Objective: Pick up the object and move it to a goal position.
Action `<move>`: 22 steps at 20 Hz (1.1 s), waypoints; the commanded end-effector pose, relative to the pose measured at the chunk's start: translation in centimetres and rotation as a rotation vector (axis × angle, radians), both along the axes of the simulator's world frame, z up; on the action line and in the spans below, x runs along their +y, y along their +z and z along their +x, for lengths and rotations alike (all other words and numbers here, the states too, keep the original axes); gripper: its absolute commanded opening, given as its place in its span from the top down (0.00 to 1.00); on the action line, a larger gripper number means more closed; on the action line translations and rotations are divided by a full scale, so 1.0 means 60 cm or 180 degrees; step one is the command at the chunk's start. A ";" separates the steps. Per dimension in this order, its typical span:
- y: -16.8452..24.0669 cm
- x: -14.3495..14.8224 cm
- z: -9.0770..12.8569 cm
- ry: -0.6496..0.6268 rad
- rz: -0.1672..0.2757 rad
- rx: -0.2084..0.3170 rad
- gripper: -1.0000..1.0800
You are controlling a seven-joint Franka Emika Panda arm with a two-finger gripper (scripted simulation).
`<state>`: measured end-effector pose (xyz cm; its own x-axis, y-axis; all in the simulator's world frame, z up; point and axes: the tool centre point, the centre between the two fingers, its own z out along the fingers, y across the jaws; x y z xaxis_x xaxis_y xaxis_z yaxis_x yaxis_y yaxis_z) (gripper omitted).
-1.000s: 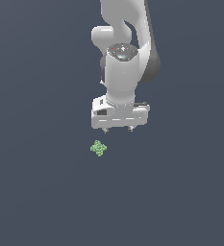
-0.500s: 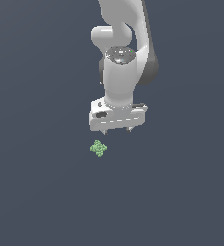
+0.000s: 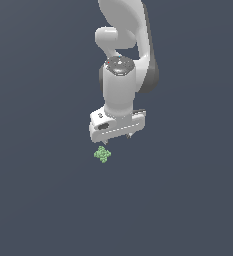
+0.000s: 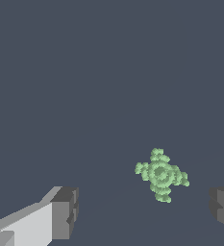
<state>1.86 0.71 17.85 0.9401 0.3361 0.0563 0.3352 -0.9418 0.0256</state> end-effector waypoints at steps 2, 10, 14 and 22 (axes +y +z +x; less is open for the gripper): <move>-0.013 -0.011 0.000 0.0271 -0.0023 0.0021 0.04; -0.042 -0.037 0.000 0.0896 -0.0062 0.0069 0.04; -0.057 -0.049 -0.001 0.1208 -0.0076 0.0093 0.04; -0.086 -0.073 -0.004 0.1834 -0.0091 0.0134 0.04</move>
